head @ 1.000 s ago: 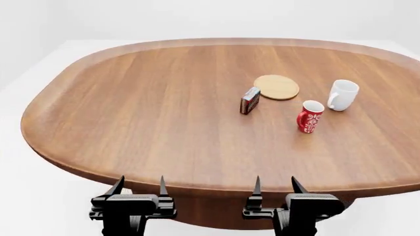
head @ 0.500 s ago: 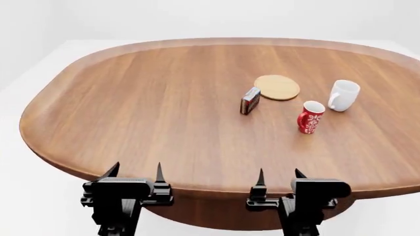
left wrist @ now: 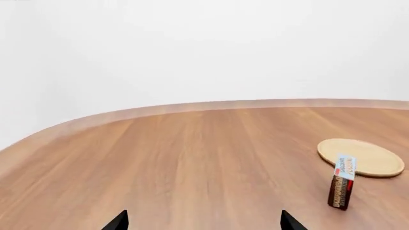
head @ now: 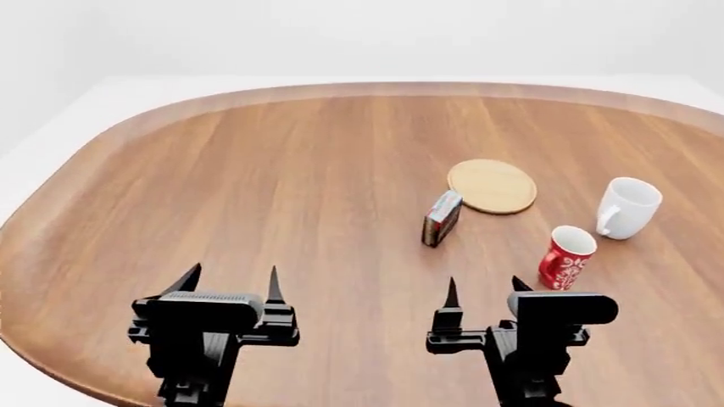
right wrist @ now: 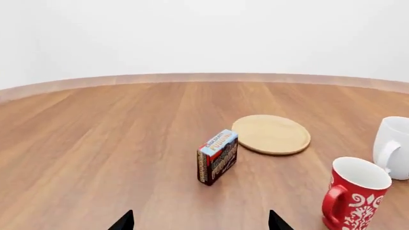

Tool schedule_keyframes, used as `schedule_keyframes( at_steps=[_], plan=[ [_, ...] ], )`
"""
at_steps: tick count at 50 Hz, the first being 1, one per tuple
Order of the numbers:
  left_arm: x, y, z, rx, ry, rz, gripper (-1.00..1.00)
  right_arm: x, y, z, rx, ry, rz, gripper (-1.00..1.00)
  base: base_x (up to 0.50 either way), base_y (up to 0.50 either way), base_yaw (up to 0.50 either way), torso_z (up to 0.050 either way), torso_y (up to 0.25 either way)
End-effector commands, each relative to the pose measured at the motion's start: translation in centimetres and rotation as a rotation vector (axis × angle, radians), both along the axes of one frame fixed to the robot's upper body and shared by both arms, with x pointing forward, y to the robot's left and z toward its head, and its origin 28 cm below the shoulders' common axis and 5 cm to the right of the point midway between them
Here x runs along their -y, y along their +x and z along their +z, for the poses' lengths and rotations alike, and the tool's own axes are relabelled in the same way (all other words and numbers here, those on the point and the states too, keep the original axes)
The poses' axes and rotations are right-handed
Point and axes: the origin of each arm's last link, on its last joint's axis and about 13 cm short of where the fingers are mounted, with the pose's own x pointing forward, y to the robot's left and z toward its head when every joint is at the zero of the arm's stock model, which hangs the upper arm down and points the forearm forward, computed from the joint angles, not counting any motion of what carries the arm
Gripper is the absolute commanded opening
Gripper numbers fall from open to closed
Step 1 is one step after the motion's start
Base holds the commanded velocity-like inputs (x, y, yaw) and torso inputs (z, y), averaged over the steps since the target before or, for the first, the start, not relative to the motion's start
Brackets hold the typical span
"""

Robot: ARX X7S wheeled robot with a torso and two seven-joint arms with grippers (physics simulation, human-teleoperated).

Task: Put the chocolate pudding to the left of the plate.

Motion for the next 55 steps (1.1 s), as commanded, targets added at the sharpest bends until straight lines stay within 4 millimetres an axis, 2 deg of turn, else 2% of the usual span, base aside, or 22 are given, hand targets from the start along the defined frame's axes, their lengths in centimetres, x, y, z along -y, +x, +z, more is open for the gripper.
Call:
schedule_keyframes(
  at_steps=[1, 47, 55],
  plan=[
    [0.05, -0.28, 0.31, 0.006, 0.003, -0.005, 1.0, 0.04, -0.17, 0.36, 0.002, 0.002, 0.002, 1.0, 0.5, 0.0, 0.0, 0.0, 0.0],
    [0.14, -0.53, 0.37, 0.011, 0.007, -0.011, 1.0, 0.24, -0.42, 0.53, 0.003, 0.018, -0.01, 1.0, 0.5, 0.0, 0.0, 0.0, 0.001],
    [0.1, -0.52, 0.33, 0.01, 0.006, -0.01, 1.0, 0.18, -0.41, 0.54, -0.001, 0.017, -0.017, 1.0, 0.04, 0.0, 0.0, 0.0, 0.0]
  ],
)
